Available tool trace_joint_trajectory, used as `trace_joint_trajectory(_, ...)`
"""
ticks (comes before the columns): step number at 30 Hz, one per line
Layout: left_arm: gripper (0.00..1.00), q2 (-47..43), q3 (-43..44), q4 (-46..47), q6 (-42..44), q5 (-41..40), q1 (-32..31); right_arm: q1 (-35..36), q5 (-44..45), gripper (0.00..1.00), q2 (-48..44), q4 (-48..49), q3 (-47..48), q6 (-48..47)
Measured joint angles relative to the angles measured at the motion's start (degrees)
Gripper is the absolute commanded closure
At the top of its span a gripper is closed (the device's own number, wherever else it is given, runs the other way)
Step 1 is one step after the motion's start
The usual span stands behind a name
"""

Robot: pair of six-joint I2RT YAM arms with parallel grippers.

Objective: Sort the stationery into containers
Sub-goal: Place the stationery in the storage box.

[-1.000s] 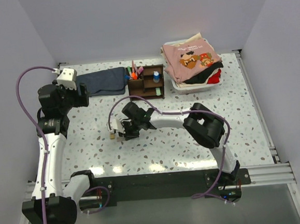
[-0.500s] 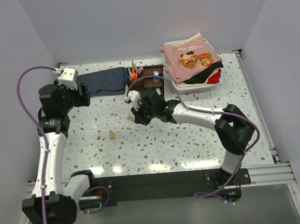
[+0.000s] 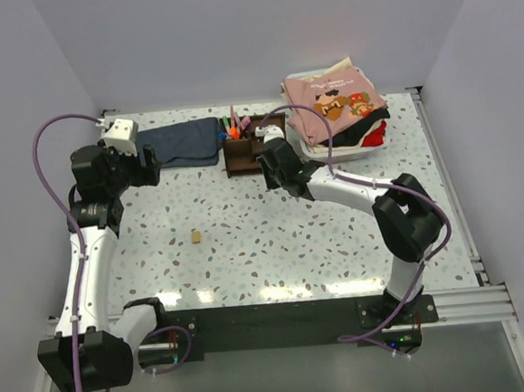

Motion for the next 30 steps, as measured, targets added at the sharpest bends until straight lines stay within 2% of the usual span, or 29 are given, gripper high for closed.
trace_joint_trajectory(10, 0.24, 1.0, 0.0, 0.0, 0.0, 0.0, 0.0, -2.6, 4.9, 1.0, 3.4, -0.4, 2.3, 3.8)
trace_joint_trajectory(23, 0.24, 1.5, 0.0, 0.0, 0.0, 0.0, 0.0, -3.0, 5.3, 1.0, 8.2, -1.7, 9.4, 5.4)
trace_joint_trajectory(30, 0.24, 1.5, 0.0, 0.0, 0.0, 0.0, 0.0, -3.0, 5.4, 1.0, 8.5, -2.5, 9.9, 6.7)
